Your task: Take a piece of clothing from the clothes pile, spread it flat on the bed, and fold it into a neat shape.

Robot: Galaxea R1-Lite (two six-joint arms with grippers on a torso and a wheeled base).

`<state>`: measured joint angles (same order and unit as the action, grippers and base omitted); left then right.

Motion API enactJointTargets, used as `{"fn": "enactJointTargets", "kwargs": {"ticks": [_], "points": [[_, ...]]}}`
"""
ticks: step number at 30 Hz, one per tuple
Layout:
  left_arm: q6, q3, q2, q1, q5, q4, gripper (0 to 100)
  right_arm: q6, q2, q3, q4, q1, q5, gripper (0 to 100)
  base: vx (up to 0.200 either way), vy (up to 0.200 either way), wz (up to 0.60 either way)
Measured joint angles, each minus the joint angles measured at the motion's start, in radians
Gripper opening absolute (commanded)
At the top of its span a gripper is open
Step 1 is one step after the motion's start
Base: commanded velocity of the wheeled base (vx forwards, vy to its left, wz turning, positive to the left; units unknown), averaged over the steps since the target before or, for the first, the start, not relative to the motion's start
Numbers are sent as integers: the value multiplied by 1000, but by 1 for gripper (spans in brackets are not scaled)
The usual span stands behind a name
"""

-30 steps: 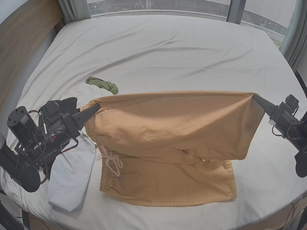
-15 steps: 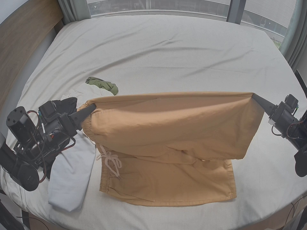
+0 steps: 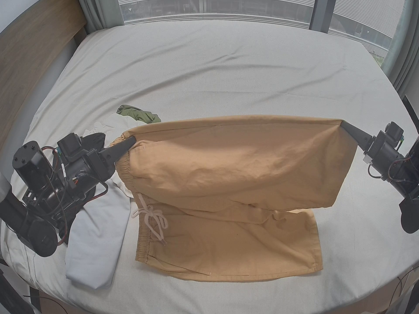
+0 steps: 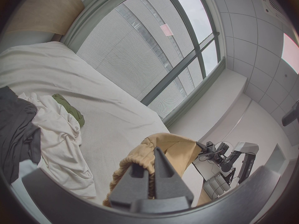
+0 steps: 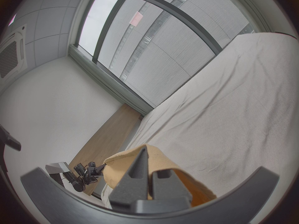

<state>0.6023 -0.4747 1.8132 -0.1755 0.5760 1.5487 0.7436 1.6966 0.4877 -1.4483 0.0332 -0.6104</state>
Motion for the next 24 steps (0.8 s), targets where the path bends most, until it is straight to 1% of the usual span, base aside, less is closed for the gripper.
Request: {"fn": "enactJointTargets", "kwargs": {"ticks": [3, 10, 17, 24], "points": [[1, -14, 14, 1, -15, 0, 0, 0, 14, 34, 27, 0, 0, 0, 0, 0, 0], [1, -50, 71, 1, -68, 0, 0, 0, 74, 111, 33, 1, -1, 0, 0, 0, 0], [3, -113, 134, 2, -79, 0, 0, 0, 150, 186, 35, 1, -1, 0, 0, 0, 0], [3, -199, 214, 0, -93, 0, 0, 1, 223, 272, 65, -1, -1, 0, 0, 0, 0]]}}
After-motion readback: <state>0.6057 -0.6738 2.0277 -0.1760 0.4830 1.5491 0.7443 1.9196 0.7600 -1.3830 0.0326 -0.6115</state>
